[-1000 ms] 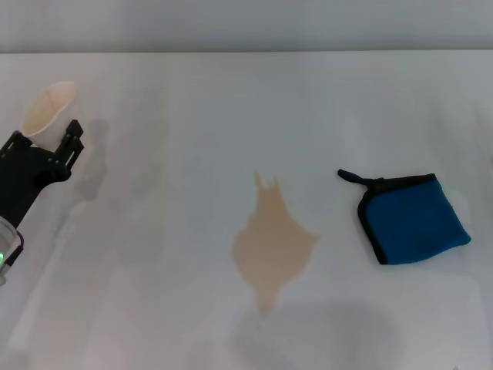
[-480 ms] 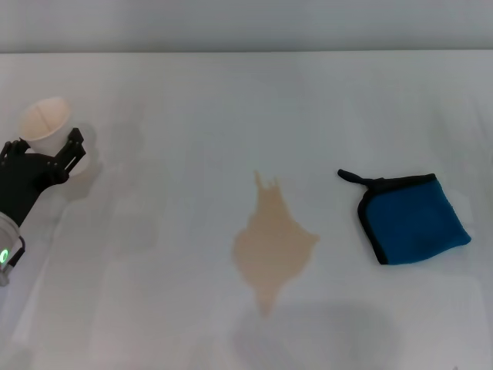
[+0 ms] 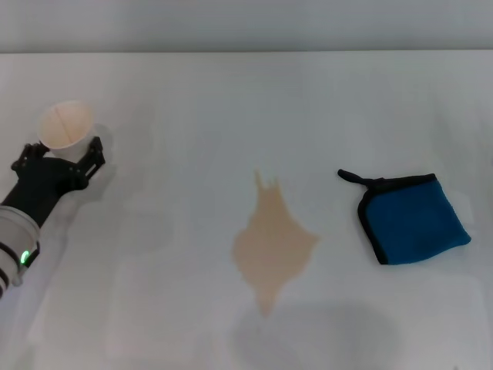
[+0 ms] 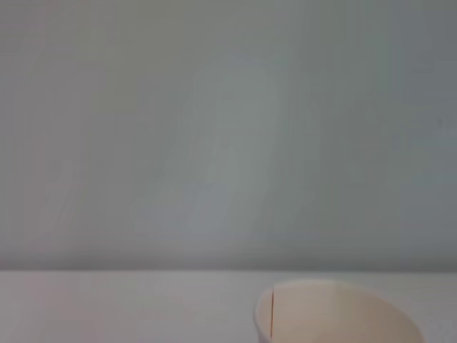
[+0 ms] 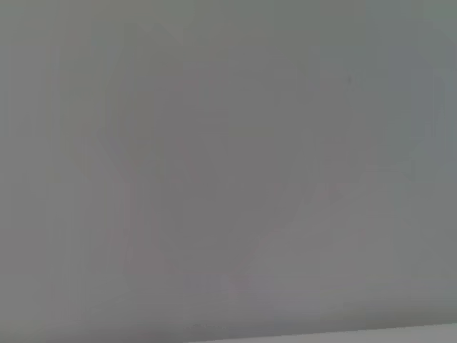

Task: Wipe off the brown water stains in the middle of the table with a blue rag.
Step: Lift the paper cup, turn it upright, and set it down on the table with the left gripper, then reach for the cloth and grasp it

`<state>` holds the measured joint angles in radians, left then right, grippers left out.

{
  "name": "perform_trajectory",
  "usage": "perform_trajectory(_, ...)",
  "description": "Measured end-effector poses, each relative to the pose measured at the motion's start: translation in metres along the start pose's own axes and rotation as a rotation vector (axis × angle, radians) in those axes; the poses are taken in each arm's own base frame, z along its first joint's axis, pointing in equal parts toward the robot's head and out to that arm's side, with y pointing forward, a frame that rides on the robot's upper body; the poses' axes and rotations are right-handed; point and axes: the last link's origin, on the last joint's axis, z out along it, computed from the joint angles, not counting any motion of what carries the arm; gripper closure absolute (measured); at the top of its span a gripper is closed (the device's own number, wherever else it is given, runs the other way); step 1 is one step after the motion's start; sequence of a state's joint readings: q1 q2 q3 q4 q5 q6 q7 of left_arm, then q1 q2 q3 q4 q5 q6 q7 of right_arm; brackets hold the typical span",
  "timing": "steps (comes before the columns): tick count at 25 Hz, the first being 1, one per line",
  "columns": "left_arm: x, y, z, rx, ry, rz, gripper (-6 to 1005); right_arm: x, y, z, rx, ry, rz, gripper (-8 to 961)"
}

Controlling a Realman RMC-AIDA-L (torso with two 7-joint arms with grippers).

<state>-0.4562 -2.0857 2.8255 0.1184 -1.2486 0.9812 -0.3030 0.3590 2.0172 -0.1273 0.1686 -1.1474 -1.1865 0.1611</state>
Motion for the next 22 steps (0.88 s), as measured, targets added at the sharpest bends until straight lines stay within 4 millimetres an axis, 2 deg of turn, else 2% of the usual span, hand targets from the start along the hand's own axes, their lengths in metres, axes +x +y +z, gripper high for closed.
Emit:
perform_trajectory(12,-0.009,0.008,-0.004,0.008,-0.027,0.014,158,0.001,-0.001,-0.002,0.003,0.004,0.000,100)
perform_trajectory(22,-0.022,0.005,-0.023,0.036,-0.037,-0.024,160,0.001,-0.001,-0.002,0.004,0.004,0.000,101)
